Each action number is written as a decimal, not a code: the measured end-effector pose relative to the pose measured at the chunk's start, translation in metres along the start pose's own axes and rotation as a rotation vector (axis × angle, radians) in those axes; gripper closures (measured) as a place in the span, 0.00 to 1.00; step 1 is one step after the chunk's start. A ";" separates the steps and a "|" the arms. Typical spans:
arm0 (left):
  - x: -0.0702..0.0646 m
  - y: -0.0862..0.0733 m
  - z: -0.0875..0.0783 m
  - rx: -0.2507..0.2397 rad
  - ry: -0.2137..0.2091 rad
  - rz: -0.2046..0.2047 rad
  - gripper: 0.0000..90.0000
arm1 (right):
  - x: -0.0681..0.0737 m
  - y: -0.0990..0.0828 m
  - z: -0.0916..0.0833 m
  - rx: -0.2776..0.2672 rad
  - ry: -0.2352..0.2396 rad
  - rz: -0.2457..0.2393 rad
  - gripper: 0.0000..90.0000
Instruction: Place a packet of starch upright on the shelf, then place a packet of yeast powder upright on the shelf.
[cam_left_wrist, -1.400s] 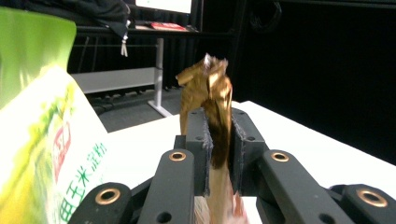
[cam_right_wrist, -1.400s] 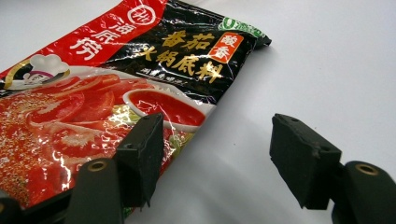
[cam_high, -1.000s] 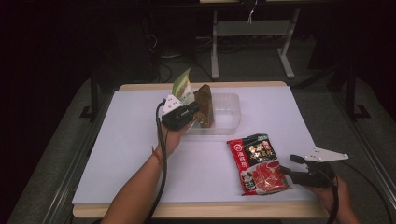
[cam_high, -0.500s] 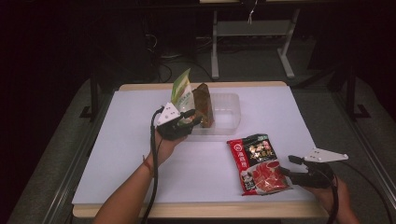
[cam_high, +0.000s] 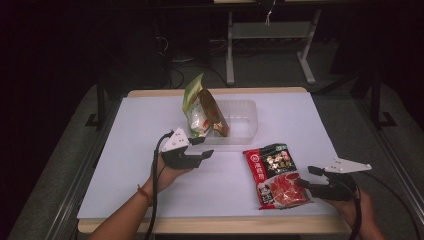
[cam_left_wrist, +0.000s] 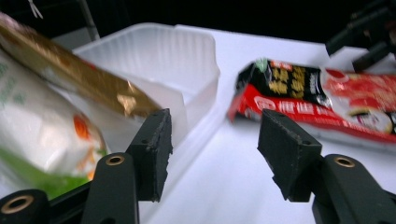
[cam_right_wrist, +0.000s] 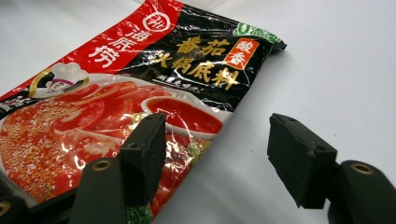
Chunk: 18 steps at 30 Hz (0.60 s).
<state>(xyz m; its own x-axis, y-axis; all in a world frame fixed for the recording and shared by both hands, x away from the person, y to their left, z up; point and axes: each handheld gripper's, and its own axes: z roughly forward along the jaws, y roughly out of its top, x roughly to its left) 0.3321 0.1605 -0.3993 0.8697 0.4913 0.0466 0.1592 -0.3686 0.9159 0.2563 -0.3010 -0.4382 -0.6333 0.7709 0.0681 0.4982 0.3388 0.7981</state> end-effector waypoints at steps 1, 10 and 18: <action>-0.001 -0.004 -0.003 -0.004 -0.003 0.000 0.47 | 0.000 0.000 0.000 -0.001 0.002 0.002 0.41; 0.000 -0.018 -0.006 0.030 -0.014 -0.020 0.43 | 0.002 0.004 0.000 -0.002 0.011 -0.011 0.41; 0.000 -0.023 0.002 0.076 -0.054 -0.043 0.40 | 0.003 0.004 0.002 0.017 0.056 0.003 0.38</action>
<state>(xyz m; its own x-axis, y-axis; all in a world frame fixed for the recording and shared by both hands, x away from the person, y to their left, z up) 0.3296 0.1671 -0.4215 0.8851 0.4652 -0.0153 0.2299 -0.4083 0.8834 0.2573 -0.2961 -0.4360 -0.6640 0.7404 0.1044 0.5097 0.3461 0.7877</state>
